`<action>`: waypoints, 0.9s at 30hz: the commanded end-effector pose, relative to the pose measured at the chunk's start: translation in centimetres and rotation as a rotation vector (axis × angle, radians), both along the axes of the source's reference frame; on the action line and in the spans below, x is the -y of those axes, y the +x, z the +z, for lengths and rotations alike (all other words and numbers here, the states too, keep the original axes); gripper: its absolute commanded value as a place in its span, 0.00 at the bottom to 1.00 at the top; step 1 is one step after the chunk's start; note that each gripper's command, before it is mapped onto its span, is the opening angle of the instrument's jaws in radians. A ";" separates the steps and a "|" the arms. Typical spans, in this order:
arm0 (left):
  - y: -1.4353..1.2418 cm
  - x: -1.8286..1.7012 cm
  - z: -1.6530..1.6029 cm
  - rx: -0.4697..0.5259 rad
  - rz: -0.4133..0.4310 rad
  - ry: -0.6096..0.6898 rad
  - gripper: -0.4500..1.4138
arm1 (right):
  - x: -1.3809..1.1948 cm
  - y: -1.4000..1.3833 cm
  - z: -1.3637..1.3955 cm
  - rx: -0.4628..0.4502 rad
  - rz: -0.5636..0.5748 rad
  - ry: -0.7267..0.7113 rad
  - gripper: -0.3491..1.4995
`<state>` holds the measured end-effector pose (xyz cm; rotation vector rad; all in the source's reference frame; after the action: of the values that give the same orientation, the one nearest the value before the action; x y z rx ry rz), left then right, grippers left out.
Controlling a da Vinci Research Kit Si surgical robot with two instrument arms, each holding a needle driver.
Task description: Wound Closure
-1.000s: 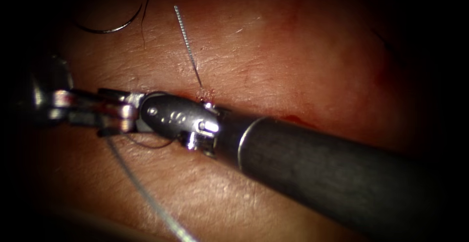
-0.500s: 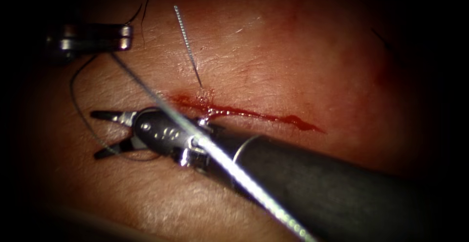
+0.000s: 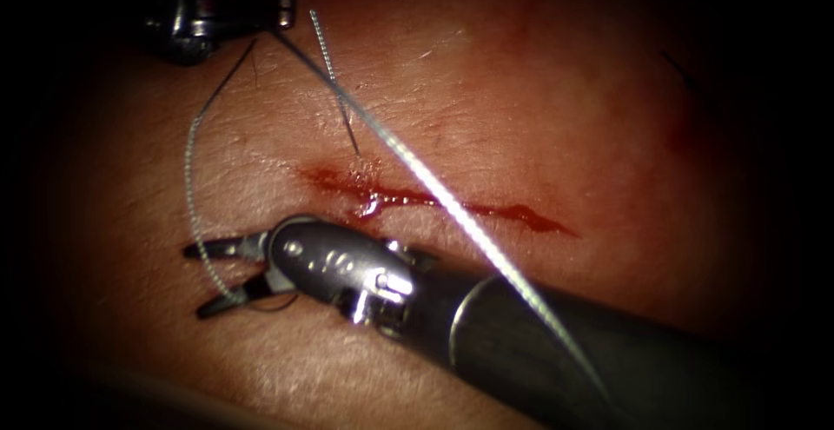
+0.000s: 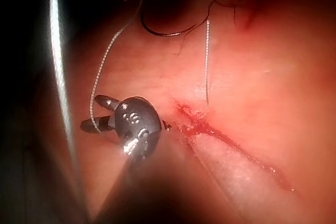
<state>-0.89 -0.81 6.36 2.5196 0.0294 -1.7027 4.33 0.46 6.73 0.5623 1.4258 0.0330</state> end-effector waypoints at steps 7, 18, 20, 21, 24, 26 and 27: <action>-0.36 0.02 0.60 0.021 -0.064 -0.008 0.00 | 0.19 0.12 0.04 -0.046 -0.038 0.058 0.00; -0.34 0.14 0.92 0.082 0.043 -0.088 0.00 | 0.33 0.04 -0.23 -0.280 -0.012 0.173 0.00; -0.28 0.21 1.02 0.093 0.076 -0.115 0.00 | 0.32 0.01 -0.26 -0.314 0.010 0.196 0.00; -0.23 0.29 1.11 0.106 0.111 -0.142 0.00 | 0.30 -0.03 -0.28 -0.355 0.046 0.247 0.00; -0.10 0.44 1.24 0.139 0.191 -0.189 0.00 | 0.22 -0.12 -0.31 -0.396 0.108 0.286 0.00; 0.04 0.51 1.25 0.172 0.272 -0.221 0.00 | 0.15 -0.18 -0.30 -0.382 0.151 0.291 0.00; 0.10 0.52 1.23 0.188 0.306 -0.238 0.00 | 0.12 -0.20 -0.28 -0.378 0.174 0.306 0.00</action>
<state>-0.68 -1.29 7.51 2.3292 0.1978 -1.2350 3.99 0.44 6.44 0.7114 1.8797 0.3580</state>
